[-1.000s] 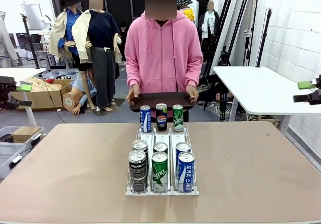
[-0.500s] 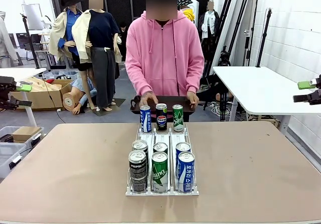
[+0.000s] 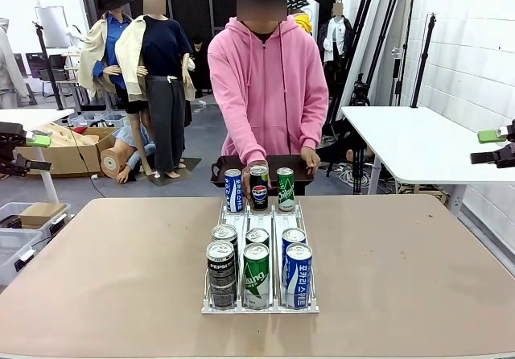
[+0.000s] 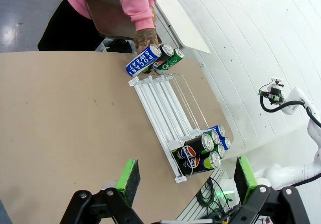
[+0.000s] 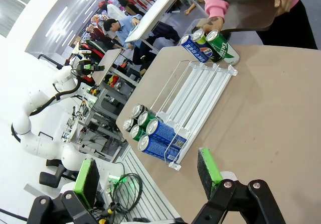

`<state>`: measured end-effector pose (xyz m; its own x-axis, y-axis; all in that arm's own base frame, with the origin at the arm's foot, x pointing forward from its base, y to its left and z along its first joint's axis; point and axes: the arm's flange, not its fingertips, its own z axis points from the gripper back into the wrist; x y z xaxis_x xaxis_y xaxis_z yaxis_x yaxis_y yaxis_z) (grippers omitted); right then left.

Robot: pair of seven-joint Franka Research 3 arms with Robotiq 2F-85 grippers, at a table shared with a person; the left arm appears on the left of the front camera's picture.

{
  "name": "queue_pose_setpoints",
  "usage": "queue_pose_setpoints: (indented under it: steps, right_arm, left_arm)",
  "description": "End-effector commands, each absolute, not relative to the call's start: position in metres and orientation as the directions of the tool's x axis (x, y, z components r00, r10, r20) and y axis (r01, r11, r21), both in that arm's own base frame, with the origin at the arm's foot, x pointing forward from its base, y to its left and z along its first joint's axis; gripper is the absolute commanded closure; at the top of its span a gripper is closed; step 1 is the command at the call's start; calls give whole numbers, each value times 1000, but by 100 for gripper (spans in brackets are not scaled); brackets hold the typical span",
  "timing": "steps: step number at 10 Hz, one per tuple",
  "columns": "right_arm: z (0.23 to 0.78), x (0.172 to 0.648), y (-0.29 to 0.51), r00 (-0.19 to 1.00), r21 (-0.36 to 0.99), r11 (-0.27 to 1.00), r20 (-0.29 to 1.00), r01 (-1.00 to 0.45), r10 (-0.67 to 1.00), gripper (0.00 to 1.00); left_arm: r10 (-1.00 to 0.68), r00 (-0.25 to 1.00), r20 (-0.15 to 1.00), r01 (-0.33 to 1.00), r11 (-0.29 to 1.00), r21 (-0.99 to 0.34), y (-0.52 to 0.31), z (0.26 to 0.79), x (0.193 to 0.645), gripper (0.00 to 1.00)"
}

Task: Retrieve and hand over the desired beverage to the person.
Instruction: Pick up a can of the same type that the person held from the Automatic Can Dispenser.

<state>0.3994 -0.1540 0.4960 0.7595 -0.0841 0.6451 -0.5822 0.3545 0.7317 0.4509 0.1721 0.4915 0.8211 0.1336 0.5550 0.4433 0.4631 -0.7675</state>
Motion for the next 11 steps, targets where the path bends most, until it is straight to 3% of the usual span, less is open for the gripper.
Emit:
queue_pose_setpoints:
  steps: [1, 11]
  right_arm:
    - [495, 399, -154, 758, 733, 347, 646, -585, -86, 0]
    - [495, 399, -154, 758, 733, 347, 646, -585, -86, 0]
  left_arm:
    - [138, 825, 549, 438, 458, -774, 172, 494, 448, 0]
    - [138, 825, 549, 438, 458, -774, 172, 494, 448, 0]
